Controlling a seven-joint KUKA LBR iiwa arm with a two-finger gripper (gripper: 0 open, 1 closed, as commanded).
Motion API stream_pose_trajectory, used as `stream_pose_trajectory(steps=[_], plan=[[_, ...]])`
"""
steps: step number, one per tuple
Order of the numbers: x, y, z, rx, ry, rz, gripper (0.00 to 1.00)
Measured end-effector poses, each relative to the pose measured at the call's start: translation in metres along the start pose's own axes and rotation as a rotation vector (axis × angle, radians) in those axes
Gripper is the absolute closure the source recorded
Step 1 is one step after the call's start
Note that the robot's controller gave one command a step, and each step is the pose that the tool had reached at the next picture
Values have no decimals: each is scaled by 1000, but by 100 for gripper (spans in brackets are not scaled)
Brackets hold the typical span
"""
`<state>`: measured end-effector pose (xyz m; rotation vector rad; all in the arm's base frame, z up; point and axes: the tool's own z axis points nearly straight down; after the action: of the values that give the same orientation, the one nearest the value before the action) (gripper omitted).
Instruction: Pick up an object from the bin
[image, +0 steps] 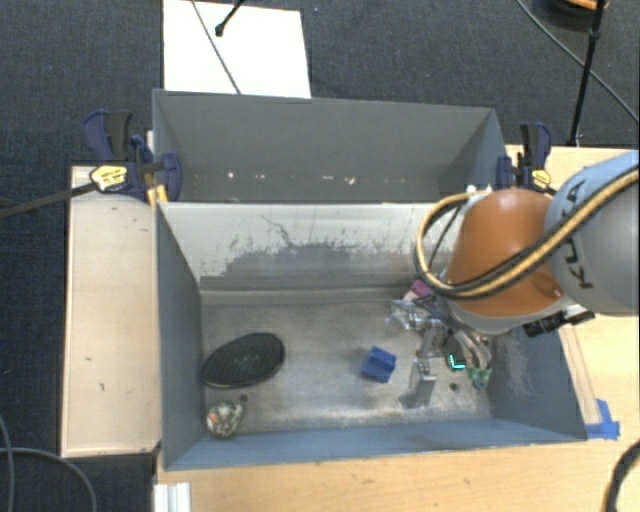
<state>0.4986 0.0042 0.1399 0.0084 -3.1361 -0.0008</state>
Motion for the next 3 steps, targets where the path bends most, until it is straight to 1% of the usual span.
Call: stream_pose_trajectory(steps=[1,2,3], plan=[[-21,19,74,-1,-2,81,0],[-22,18,69,-1,-7,82,100],[-22,18,69,-1,-7,82,0]])
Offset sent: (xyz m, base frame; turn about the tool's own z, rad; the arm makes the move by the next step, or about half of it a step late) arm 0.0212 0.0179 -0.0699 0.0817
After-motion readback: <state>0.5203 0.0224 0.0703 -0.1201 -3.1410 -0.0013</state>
